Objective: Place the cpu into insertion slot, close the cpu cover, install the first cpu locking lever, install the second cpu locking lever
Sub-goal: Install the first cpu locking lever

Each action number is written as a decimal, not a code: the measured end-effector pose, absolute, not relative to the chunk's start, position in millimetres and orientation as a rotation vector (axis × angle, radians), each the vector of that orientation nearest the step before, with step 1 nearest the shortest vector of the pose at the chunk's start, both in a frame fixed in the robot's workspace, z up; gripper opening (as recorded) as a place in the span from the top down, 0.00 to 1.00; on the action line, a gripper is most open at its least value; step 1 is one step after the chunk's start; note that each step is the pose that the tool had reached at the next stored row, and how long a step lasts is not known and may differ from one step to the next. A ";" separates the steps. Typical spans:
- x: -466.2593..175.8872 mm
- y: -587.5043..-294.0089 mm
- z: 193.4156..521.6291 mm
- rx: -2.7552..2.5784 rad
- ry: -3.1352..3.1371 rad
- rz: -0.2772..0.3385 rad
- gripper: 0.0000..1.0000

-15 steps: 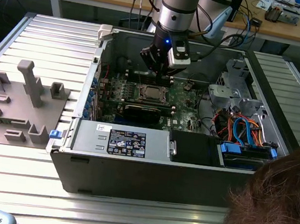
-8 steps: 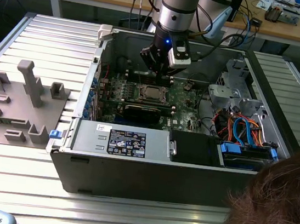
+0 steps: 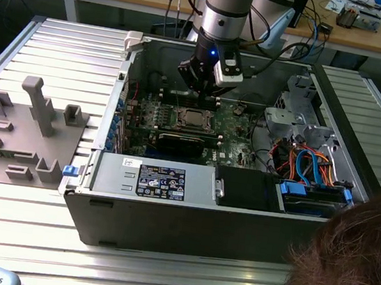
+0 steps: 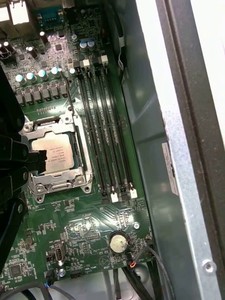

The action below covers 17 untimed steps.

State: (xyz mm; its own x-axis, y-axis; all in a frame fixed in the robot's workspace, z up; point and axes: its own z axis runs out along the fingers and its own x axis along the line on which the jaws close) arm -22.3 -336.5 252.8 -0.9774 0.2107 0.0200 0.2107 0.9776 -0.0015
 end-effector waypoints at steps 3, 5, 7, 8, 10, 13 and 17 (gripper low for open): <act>-22.3 -336.5 252.8 -0.324 -3.105 -0.001 0.89; -22.3 -336.5 252.8 -0.318 -3.105 -0.001 0.89; -22.3 -336.5 252.8 -0.314 -3.106 -0.001 0.89; -22.3 -336.5 252.8 -0.312 -3.106 -0.001 0.89; -22.3 -336.5 252.8 -0.309 -3.106 -0.001 0.89; -22.3 -336.5 252.8 -0.304 -3.107 -0.001 0.89; -22.3 -336.5 252.8 -0.295 -3.108 -0.001 0.89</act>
State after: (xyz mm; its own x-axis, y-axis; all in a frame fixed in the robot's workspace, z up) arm -22.3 -336.5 252.8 -0.9820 0.1880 0.0200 0.1880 0.9822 -0.0015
